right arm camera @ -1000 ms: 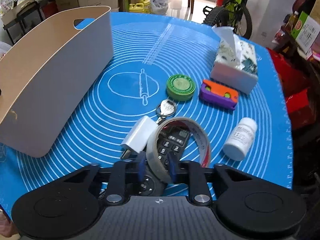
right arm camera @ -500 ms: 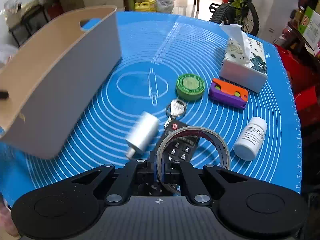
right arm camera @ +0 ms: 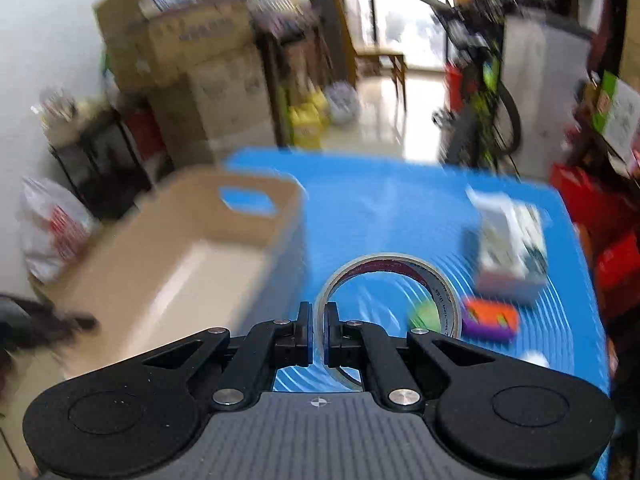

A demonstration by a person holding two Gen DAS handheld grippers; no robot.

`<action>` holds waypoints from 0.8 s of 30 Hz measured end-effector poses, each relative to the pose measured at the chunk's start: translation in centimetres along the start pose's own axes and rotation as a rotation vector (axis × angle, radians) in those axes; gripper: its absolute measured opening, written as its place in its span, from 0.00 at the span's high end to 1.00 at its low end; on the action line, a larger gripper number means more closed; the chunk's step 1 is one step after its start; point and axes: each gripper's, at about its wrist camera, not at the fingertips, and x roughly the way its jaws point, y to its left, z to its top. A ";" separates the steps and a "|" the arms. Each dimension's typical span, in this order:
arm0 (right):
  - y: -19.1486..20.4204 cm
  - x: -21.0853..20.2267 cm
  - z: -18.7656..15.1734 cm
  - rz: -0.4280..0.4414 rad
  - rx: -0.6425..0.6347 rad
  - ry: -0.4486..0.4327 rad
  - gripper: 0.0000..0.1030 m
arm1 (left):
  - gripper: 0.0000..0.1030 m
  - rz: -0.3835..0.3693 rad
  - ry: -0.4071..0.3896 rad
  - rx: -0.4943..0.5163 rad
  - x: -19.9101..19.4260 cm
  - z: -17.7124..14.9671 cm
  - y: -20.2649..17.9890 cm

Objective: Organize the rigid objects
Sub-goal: 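Carry the tape roll with the right tool into the basket and release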

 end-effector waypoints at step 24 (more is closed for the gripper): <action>13.6 8.9 -2.8 0.224 -0.307 0.277 0.84 | 0.89 0.003 -0.001 -0.012 0.0 -0.1 -0.1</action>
